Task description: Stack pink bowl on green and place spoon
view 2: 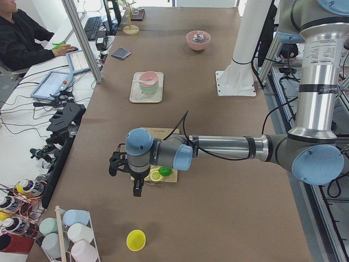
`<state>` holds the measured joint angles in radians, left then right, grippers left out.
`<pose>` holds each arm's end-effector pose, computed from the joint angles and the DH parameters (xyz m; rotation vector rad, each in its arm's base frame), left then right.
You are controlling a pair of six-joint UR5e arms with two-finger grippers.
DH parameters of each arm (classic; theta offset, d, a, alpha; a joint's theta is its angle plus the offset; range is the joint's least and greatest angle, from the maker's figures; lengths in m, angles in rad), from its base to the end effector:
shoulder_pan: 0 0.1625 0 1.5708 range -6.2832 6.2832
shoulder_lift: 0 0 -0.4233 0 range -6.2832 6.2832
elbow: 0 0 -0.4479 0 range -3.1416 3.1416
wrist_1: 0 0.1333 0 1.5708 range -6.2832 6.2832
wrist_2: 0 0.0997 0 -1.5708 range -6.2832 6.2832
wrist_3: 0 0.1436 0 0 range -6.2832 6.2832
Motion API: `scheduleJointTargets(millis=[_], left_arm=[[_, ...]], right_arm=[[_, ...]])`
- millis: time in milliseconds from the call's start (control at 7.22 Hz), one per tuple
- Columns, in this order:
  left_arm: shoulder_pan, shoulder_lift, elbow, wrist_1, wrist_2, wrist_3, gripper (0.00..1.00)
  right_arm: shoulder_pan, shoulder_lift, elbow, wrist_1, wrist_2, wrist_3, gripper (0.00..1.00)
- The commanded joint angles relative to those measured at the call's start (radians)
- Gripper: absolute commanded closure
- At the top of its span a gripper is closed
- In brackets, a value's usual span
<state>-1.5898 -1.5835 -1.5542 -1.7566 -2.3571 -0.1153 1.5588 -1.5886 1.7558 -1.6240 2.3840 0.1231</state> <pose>-0.0425 -0.5690 0.6692 0.1345 0.7914 -0.0555 0.0224 -0.5447 0.5979 0.0526 -0.8178 0.0585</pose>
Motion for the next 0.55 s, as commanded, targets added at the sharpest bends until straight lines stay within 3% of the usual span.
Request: scheduleJointTargets(millis=[0, 416], left_arm=[[-0.002, 0.0, 0.008, 0.003, -0.011, 0.0, 0.02], [-0.006, 0.003, 0.005, 0.003, -0.011, 0.0, 0.02]], right_arm=[[-0.002, -0.01, -0.002, -0.008, 0.001, 0.009, 0.0], [-0.017, 0.004, -0.002, -0.011, -0.008, 0.013, 0.0]])
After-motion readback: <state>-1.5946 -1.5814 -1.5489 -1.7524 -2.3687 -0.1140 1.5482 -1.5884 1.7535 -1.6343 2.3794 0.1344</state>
